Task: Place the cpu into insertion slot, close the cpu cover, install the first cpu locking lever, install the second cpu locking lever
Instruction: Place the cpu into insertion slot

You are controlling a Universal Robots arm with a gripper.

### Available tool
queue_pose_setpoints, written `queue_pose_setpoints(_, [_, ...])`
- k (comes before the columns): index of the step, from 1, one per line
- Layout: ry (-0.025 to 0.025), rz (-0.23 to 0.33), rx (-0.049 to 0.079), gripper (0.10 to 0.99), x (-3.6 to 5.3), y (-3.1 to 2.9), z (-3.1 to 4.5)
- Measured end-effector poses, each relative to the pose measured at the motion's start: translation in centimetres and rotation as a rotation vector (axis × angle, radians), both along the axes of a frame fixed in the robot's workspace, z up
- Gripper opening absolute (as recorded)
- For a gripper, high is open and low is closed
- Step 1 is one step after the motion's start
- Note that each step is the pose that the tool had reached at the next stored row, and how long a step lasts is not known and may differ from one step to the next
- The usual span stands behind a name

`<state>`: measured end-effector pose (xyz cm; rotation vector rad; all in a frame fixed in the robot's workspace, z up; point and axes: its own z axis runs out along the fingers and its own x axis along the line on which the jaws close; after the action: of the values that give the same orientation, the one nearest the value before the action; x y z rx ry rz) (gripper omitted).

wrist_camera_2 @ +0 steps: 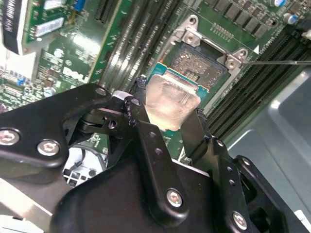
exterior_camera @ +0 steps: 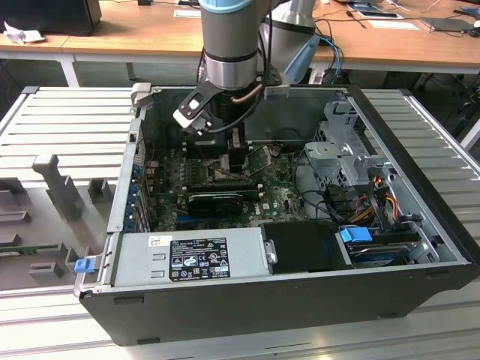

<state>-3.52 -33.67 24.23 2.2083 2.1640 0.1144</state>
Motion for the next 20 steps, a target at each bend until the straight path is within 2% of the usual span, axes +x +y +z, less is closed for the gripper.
queue_pose_setpoints(3, [0.0000,0.000,0.000,0.525,-0.02,0.42,-0.17])
queue_pose_setpoints(8, [0.0000,0.000,0.000,0.525,-0.49,0.71,-1.06])
queue_pose_setpoints(10, [0.0000,0.000,0.000,0.525,-0.97,0.87,-1.49])
queue_pose_setpoints(13, [0.0000,0.026,0.000,0.525,-1.06,1.21,-2.02])
queue_pose_setpoints(20, [0.0001,0.014,0.000,0.525,-1.08,1.30,-2.99])
